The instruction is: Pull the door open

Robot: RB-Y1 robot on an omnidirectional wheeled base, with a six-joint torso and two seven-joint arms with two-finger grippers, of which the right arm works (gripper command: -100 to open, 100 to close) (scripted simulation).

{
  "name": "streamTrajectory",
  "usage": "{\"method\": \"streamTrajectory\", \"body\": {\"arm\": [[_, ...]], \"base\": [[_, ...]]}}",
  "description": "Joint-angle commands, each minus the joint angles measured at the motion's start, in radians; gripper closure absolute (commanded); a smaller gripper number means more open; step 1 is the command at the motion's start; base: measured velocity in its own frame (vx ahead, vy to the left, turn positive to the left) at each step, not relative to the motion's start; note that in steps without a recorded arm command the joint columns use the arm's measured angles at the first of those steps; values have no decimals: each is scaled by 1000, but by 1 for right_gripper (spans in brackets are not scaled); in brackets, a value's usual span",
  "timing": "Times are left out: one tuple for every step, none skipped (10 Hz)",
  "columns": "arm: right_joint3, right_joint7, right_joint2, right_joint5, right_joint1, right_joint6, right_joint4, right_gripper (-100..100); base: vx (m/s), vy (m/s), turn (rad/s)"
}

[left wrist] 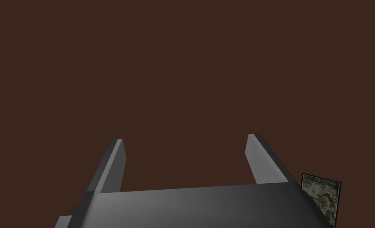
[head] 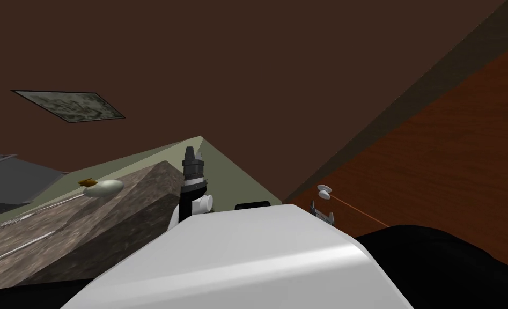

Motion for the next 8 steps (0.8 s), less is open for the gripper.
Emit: {"method": "streamTrajectory", "body": {"arm": [[-1,-18,-8,4,-18,4,28,-100],[-3,-32,-21,7,-37,14,47,-100],[-6,-47,-34,10,-56,25,67,-100],[-12,-77,-62,16,-97,47,109,-100],[-14,-92,-75,19,-117,58,129,-100],[-19,-119,-99,24,-152,77,165,-100],[-21,-129,-109,27,-166,85,180,-100],[-23,-138,-117,28,-178,91,192,-100]], "base": [[56,-39,-28],[51,-34,-44],[68,-37,-105],[112,-48,-189],[113,-38,-134],[129,-62,-206],[103,-52,-90],[55,-32,-40]]}}
